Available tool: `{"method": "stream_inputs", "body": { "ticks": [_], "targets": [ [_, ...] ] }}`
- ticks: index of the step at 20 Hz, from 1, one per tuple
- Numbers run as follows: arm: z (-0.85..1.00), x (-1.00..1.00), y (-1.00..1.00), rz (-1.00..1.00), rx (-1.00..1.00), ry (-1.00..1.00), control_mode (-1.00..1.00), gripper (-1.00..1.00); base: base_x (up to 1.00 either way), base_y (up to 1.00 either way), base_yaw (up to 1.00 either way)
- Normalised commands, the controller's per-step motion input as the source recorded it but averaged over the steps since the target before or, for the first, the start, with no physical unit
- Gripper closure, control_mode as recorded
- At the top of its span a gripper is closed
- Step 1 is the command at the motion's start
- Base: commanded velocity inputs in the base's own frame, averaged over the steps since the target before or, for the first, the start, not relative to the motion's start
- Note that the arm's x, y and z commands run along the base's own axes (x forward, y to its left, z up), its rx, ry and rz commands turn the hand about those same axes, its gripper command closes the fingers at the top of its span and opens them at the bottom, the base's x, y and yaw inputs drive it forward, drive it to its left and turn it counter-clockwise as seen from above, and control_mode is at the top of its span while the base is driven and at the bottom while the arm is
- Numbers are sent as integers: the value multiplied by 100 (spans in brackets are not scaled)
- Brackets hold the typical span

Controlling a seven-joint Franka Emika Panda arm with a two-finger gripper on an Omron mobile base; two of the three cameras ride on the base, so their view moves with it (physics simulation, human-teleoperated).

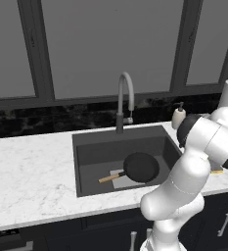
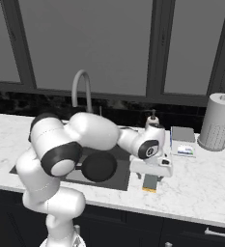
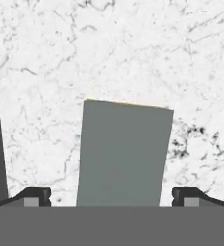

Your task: Pick the pan and sponge and place them into the sink. Then turn on the water.

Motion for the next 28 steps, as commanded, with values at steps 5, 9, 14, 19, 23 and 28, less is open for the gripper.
{"method": "stream_inputs", "body": {
  "ticks": [5,9,14,19,23,28],
  "targets": [
    [-24,8,-11,0,0,0,-100,-100,0,0,0],
    [-27,9,-8,0,0,0,-100,-100,0,0,0],
    [-25,7,-4,0,0,0,-100,-100,0,0,0],
    [-15,4,-5,0,0,0,-100,-100,0,0,0],
    [-1,0,0,0,0,0,-100,100,0,0,0],
    [0,0,3,1,0,0,-100,100,0,0,0]
  ]
}}
